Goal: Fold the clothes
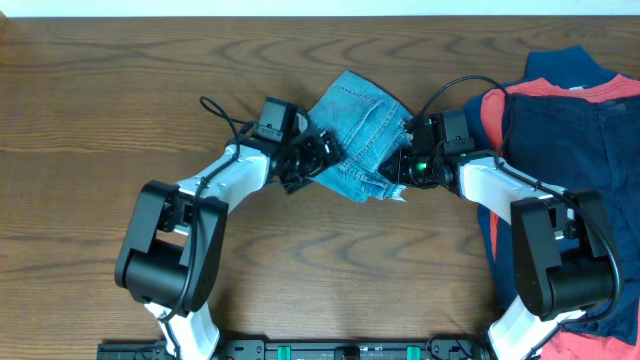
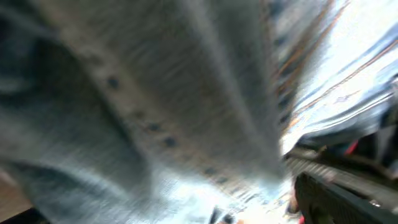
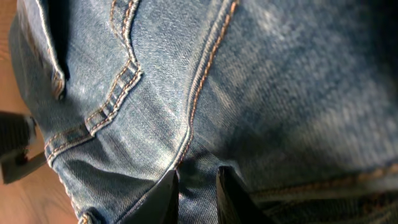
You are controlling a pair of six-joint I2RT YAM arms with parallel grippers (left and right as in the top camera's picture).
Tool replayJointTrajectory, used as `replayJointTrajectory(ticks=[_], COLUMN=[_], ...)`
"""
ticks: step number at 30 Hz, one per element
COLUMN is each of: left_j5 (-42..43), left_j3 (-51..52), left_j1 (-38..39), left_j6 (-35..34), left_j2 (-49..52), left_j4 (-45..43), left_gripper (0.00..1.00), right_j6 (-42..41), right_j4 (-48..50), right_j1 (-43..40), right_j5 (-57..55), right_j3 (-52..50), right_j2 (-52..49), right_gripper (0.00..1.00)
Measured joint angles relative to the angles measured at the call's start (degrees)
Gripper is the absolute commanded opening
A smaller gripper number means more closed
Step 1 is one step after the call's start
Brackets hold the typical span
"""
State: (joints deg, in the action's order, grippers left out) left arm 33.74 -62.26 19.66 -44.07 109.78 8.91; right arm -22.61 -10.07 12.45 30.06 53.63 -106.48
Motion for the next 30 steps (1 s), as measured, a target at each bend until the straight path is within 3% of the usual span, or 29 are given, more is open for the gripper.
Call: replayJointTrajectory(ticks=[5, 7, 9, 14, 15, 23, 30], left_j5=[3.8, 4.9, 5.2, 5.2, 5.2, 8.5, 17.4], left_j3=[-0.4, -0.6, -0.7, -1.0, -1.0, -1.3, -0.9], left_j1=[0.4, 0.6, 0.7, 0.7, 0.7, 0.1, -6.8], left_j6=[-5.5, -7.8, -9.7, -11.5, -11.7, -3.7, 7.1], left_j2=[2.8, 4.2, 6.3, 11.1, 11.3, 11.5, 8.3], left_j4=[-7.4, -11.6, -16.4, -24.1, -24.2, -22.7, -7.2], left_gripper=[0.99, 0.87, 0.59, 0.11, 0.06, 0.06, 0.06], right_j6=[0.0, 0.0, 0.0, 0.0, 0.0, 1.2, 2.9], right_j4=[0.0, -0.2, -0.5, -1.6, -1.8, -7.4, -20.1], right_j1=[0.0, 0.0, 0.0, 0.0, 0.0, 0.0, -0.8], right_j5=[0.0, 0.0, 0.0, 0.0, 0.0, 0.0, -1.4], right_j3=[0.0, 0.0, 0.1, 0.4, 0.4, 0.9, -1.3], right_j2=[0.0, 0.0, 0.0, 0.0, 0.0, 1.0, 13.1], right_gripper=[0.22, 0.22, 0.21, 0.21, 0.20, 0.18, 0.23])
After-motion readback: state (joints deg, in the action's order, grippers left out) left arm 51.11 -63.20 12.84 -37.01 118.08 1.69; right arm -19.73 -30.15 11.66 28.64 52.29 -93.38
